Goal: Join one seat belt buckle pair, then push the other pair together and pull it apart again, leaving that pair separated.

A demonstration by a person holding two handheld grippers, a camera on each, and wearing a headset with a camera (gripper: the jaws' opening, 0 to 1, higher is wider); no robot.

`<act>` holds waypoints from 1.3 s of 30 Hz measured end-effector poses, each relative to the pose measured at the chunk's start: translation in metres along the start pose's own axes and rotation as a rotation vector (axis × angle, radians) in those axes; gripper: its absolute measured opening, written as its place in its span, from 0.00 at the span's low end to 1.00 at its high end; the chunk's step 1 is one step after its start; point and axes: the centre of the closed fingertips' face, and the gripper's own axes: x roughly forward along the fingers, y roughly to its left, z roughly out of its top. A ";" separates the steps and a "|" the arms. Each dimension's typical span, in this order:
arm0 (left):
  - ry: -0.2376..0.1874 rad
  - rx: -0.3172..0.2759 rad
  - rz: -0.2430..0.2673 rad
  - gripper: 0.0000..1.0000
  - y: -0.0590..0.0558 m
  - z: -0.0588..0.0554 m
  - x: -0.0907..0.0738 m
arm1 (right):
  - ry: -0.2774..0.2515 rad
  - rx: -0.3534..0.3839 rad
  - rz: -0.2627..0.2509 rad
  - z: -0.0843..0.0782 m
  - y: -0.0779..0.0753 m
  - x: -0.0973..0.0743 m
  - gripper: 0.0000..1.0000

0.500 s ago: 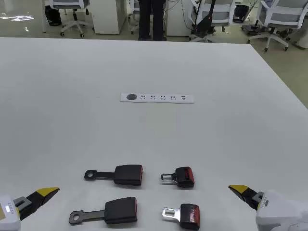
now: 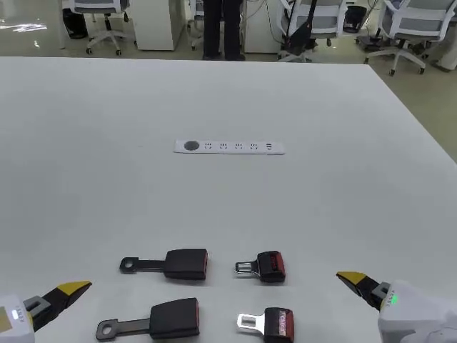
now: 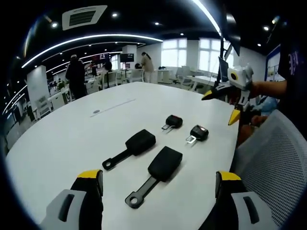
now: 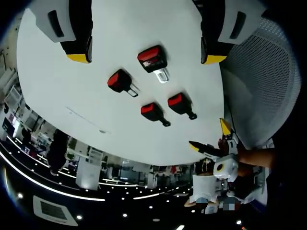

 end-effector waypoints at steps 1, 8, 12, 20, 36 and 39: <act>0.001 0.001 0.001 0.99 0.001 0.000 0.000 | -0.001 -0.001 0.000 0.000 0.000 0.000 0.96; 0.002 0.001 0.003 0.99 0.003 -0.002 0.000 | 0.003 -0.002 -0.003 -0.002 -0.002 0.000 0.95; 0.000 0.000 0.002 0.99 0.002 -0.001 0.000 | 0.003 -0.003 -0.005 -0.001 -0.002 -0.001 0.95; 0.002 0.005 0.003 0.99 -0.001 0.001 0.002 | 0.005 -0.005 -0.010 -0.002 -0.003 -0.002 0.93; 0.003 0.006 0.004 0.99 -0.002 0.001 0.003 | 0.003 -0.002 -0.012 -0.001 -0.004 -0.002 0.93; 0.002 0.006 0.008 0.99 0.001 0.000 0.002 | 0.002 -0.003 -0.010 0.000 -0.004 -0.001 0.93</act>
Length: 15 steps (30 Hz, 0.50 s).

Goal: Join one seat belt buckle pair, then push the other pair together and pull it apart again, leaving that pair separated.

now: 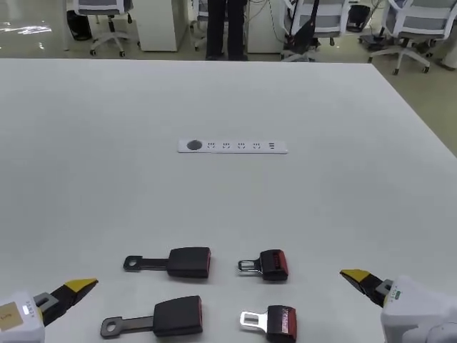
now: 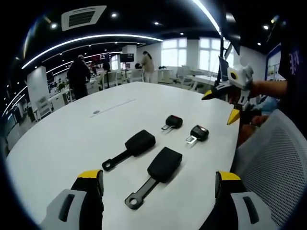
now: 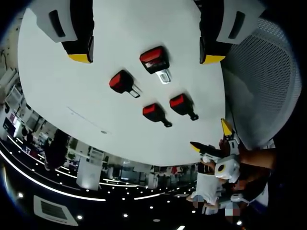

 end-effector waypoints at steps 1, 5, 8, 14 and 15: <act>-0.001 -0.001 0.001 0.99 0.000 0.000 0.000 | 0.000 -0.001 0.000 0.000 0.000 0.000 0.93; 0.002 0.000 0.001 0.99 -0.001 0.001 0.000 | 0.002 -0.003 0.005 0.000 0.001 0.000 0.93; 0.002 0.001 -0.001 0.99 -0.001 0.002 0.001 | 0.005 -0.005 0.008 -0.001 0.000 0.001 0.92; 0.007 0.007 -0.006 0.98 -0.002 0.003 0.003 | 0.013 -0.010 0.017 -0.002 0.001 0.002 0.90; 0.008 0.008 -0.007 0.98 -0.002 0.003 0.003 | 0.015 -0.012 0.017 -0.002 0.001 0.002 0.90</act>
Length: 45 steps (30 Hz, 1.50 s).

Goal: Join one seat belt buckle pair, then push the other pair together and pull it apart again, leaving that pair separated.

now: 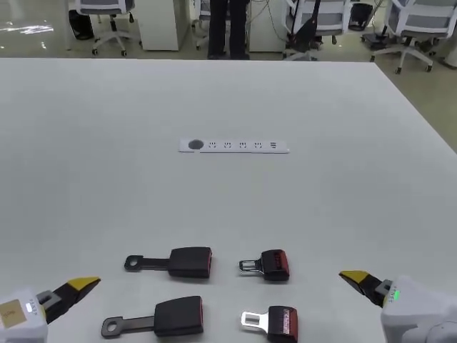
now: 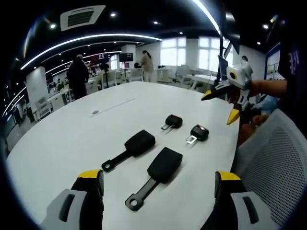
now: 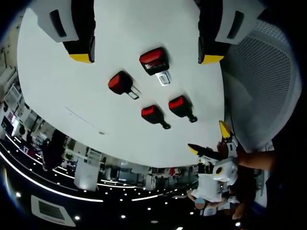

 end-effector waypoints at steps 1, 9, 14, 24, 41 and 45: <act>0.001 0.000 0.001 0.98 0.001 0.000 0.001 | 0.002 -0.002 0.000 0.000 0.000 0.000 0.90; 0.007 0.012 -0.015 0.98 0.001 0.003 0.008 | 0.009 -0.011 0.005 0.001 -0.005 0.002 0.88; 0.028 0.030 -0.026 0.95 0.003 0.001 0.014 | 0.019 -0.032 0.012 0.000 -0.006 0.006 0.85; 0.067 0.085 -0.065 0.88 0.004 -0.001 0.029 | 0.067 -0.105 0.041 -0.007 -0.010 0.017 0.77; 0.212 0.224 -0.205 0.68 -0.005 -0.018 0.062 | 0.120 -0.185 0.142 -0.026 -0.004 0.042 0.57; 0.249 0.250 -0.239 0.62 -0.003 -0.028 0.067 | 0.129 -0.204 0.171 -0.029 0.001 0.048 0.53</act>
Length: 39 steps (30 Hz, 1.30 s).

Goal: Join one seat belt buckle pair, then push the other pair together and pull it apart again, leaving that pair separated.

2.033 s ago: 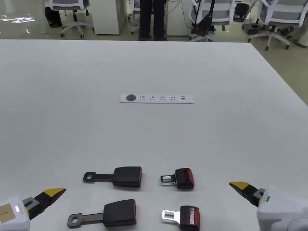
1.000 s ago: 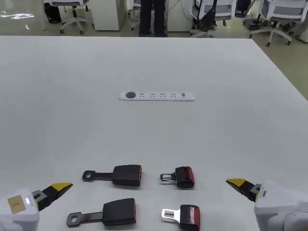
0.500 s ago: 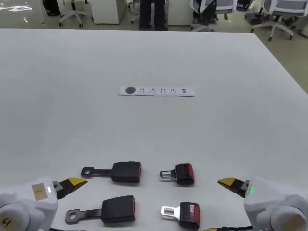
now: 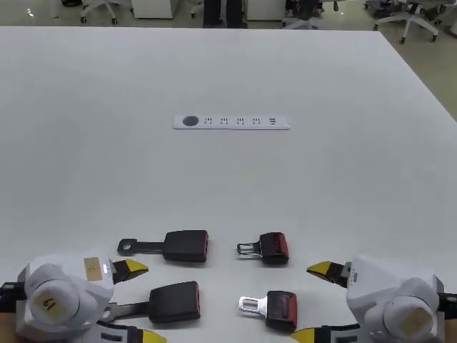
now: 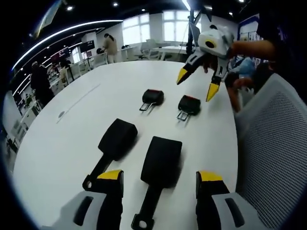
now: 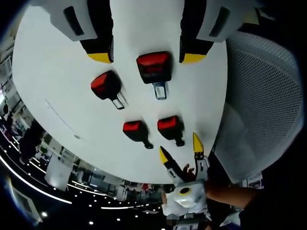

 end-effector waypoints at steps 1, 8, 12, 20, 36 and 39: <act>0.008 0.007 -0.007 0.59 0.000 -0.002 0.001 | 0.002 -0.006 0.010 0.000 0.002 0.002 0.52; 0.044 0.038 -0.045 0.54 0.003 -0.008 0.010 | 0.023 -0.048 0.053 -0.004 0.007 0.016 0.43; 0.077 0.065 -0.077 0.49 0.001 -0.013 0.014 | 0.037 -0.069 0.068 -0.008 0.007 0.021 0.38; 0.101 0.108 -0.109 0.42 0.001 -0.013 0.019 | 0.062 -0.102 0.086 -0.013 0.009 0.025 0.32; 0.132 0.192 -0.136 0.33 0.002 -0.017 0.023 | 0.067 -0.126 0.096 -0.014 0.009 0.026 0.31; 0.137 0.196 -0.145 0.33 0.003 -0.017 0.023 | 0.068 -0.127 0.101 -0.013 0.010 0.027 0.31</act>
